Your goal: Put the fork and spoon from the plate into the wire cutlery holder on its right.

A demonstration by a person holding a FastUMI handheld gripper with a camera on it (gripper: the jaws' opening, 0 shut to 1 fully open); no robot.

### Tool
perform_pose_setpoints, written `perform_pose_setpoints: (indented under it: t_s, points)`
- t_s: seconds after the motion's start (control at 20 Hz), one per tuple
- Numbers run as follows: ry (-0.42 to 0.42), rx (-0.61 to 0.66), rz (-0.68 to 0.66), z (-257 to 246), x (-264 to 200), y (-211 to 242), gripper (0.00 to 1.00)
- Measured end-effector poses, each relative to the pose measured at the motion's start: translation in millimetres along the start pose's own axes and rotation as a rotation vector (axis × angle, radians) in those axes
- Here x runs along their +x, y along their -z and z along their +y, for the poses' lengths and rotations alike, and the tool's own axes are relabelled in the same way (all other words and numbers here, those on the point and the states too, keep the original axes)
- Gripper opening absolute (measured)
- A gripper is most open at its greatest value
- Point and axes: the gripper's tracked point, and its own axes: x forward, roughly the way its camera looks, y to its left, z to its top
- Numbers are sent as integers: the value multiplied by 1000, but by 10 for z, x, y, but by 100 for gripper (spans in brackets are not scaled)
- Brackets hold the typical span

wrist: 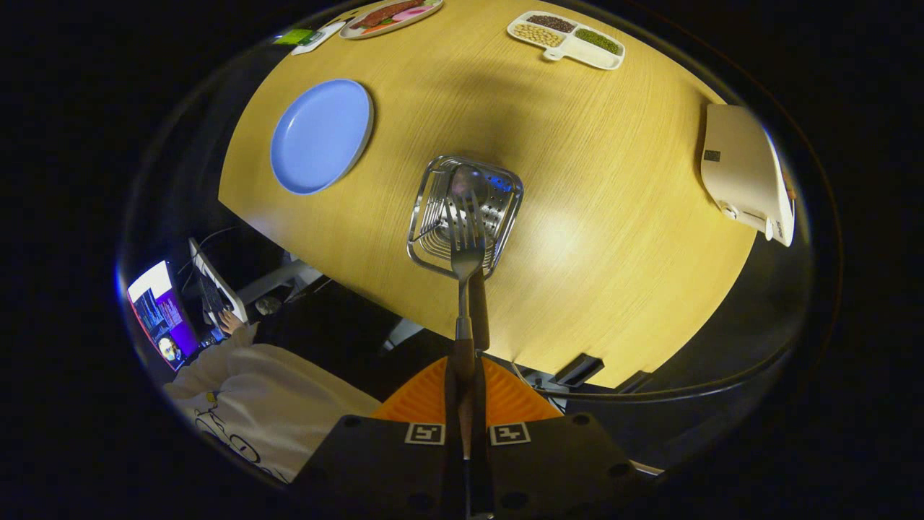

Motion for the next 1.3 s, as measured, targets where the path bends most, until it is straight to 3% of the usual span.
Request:
perform_pose_setpoints:
  t_s: [0.4,0.55,0.75,0.85,0.9,1.05,1.1,1.3]
  points:
    - [-2,-18,93,-40,80,-213,8]
    - [-1,-1,82,-76,83,-289,14]
    - [-22,7,-1,1,-17,-409,50]
    - [-40,10,-58,66,-113,-449,52]
    - [-47,12,-89,103,-156,-458,64]
    - [-80,21,-185,242,-316,-474,84]
    - [-85,25,-223,264,-379,-473,98]
    - [-87,65,-403,403,-602,-490,100]
